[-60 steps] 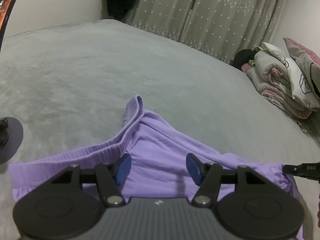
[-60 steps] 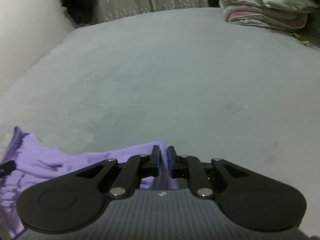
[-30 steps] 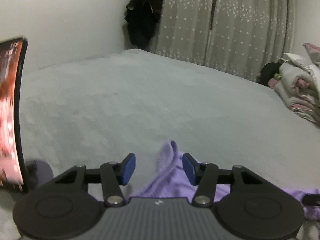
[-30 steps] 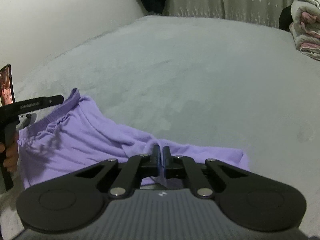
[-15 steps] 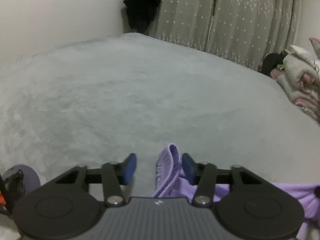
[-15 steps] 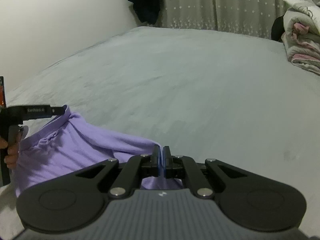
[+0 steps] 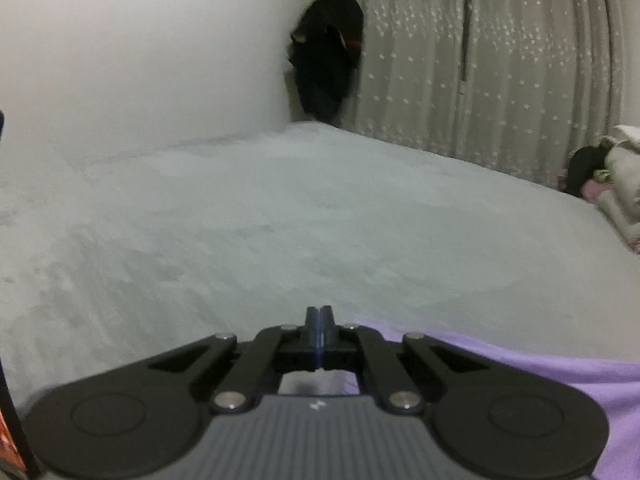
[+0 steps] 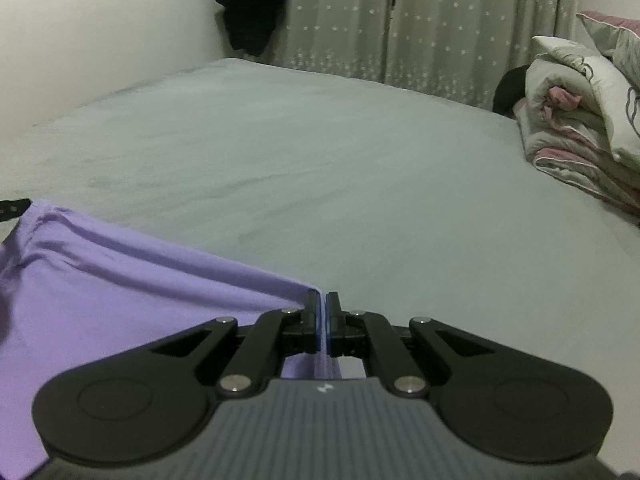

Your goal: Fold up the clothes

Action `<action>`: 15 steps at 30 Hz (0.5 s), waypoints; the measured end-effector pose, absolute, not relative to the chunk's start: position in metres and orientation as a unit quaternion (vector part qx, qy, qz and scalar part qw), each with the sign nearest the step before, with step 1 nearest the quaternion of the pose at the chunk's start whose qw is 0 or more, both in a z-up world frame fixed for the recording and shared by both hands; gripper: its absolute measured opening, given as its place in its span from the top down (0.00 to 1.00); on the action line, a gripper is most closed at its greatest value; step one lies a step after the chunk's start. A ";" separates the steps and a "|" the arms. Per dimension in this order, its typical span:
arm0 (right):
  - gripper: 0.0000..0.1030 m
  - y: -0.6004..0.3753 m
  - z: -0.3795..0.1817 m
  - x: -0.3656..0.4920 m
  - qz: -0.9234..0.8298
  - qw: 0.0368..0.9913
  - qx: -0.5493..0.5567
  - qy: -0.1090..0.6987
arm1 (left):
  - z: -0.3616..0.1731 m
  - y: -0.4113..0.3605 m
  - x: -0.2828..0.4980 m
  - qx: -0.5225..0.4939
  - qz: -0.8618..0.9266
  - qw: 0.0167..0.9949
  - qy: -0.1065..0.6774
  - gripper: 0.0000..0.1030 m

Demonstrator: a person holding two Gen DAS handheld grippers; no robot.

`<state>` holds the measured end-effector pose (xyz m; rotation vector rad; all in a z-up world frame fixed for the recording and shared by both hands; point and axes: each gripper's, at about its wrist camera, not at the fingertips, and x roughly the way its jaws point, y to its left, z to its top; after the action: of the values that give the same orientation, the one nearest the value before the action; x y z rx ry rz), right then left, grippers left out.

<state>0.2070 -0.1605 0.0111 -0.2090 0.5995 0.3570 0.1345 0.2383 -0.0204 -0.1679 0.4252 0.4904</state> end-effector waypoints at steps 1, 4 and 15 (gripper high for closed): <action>0.98 -0.159 0.008 0.211 0.168 0.935 -0.108 0.294 | -0.022 0.242 0.137 -0.086 0.240 0.944 0.212 1.00; 0.98 -0.158 -0.001 0.224 0.160 0.933 -0.110 0.303 | -0.026 0.253 0.142 -0.095 0.242 0.940 0.223 1.00; 0.98 -0.167 -0.022 0.233 0.167 0.921 -0.093 0.340 | -0.021 0.266 0.134 -0.189 0.147 0.935 0.262 0.55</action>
<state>0.2332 -0.1669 -0.0222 -0.1920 0.6981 0.3432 0.1339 0.2661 -0.0211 -0.3856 0.5363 0.3009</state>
